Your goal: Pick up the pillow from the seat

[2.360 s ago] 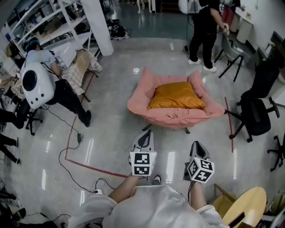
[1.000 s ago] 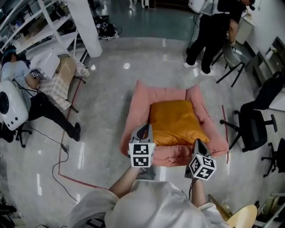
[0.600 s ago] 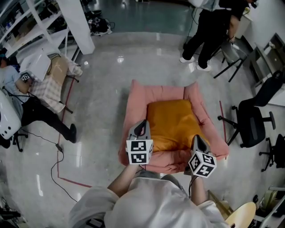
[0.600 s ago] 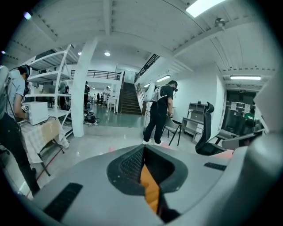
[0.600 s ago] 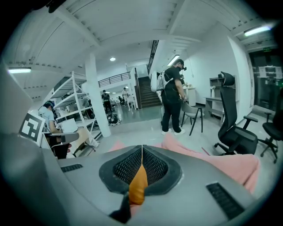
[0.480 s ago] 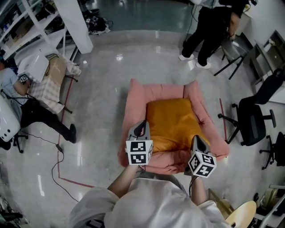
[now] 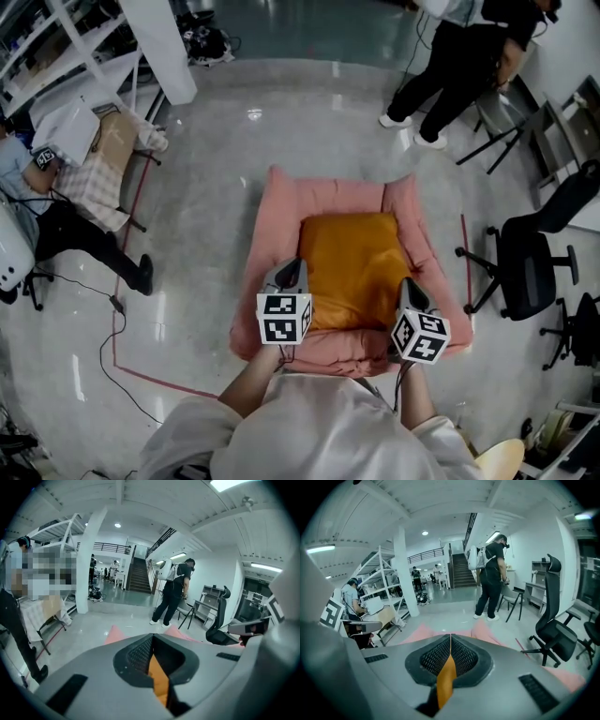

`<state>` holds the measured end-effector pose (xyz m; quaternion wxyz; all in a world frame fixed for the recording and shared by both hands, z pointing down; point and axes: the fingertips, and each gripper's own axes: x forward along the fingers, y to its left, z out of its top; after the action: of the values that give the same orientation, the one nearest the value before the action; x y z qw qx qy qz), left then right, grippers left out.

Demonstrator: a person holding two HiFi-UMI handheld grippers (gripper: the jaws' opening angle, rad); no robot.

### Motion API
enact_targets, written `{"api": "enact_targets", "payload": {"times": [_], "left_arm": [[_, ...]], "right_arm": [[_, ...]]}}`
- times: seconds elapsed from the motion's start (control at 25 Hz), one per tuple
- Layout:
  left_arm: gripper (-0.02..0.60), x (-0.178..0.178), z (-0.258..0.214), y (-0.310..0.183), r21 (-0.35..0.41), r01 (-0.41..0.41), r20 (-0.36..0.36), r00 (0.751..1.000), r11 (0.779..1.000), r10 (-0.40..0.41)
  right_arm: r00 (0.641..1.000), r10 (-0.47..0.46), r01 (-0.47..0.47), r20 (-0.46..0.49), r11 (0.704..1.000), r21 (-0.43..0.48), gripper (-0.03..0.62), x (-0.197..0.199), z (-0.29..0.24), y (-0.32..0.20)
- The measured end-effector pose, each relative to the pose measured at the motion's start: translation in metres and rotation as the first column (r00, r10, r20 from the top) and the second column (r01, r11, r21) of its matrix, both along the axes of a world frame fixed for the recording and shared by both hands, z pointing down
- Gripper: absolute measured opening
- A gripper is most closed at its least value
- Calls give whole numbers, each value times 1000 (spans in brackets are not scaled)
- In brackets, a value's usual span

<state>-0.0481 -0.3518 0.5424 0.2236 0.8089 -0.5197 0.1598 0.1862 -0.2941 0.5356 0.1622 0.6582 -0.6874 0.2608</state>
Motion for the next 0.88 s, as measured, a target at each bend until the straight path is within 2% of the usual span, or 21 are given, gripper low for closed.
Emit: {"api": "enact_targets", "payload": {"times": [0.4, 0.44, 0.48, 0.56, 0.6, 0.68, 0.88], "left_arm": [[6, 7, 22, -31, -57, 59, -6, 998, 997, -59], [23, 7, 25, -35, -65, 61, -11, 998, 996, -61], [81, 7, 28, -39, -75, 60, -14, 998, 995, -62], [103, 9, 38, -45, -103, 56, -12, 998, 993, -58], [112, 11, 45, -48, -121, 51, -9, 999, 991, -53], [144, 17, 60, -52, -164, 39, -8, 999, 986, -41], [196, 26, 106, -62, -289, 11, -20, 1000, 957, -18]], "right_arm": [[995, -102, 101, -15, 993, -58, 32, 19, 17, -64], [993, -114, 113, -13, 991, -68, 34, 19, 22, -70], [992, -123, 121, -13, 989, -79, 34, 19, 27, -76], [991, -137, 135, -14, 985, -105, 35, 20, 40, -86], [990, -143, 141, -11, 983, -120, 46, 22, 47, -90], [988, -156, 154, -1, 975, -157, 122, 24, 63, -96], [982, -185, 187, 32, 949, -253, 176, 26, 108, -107]]}}
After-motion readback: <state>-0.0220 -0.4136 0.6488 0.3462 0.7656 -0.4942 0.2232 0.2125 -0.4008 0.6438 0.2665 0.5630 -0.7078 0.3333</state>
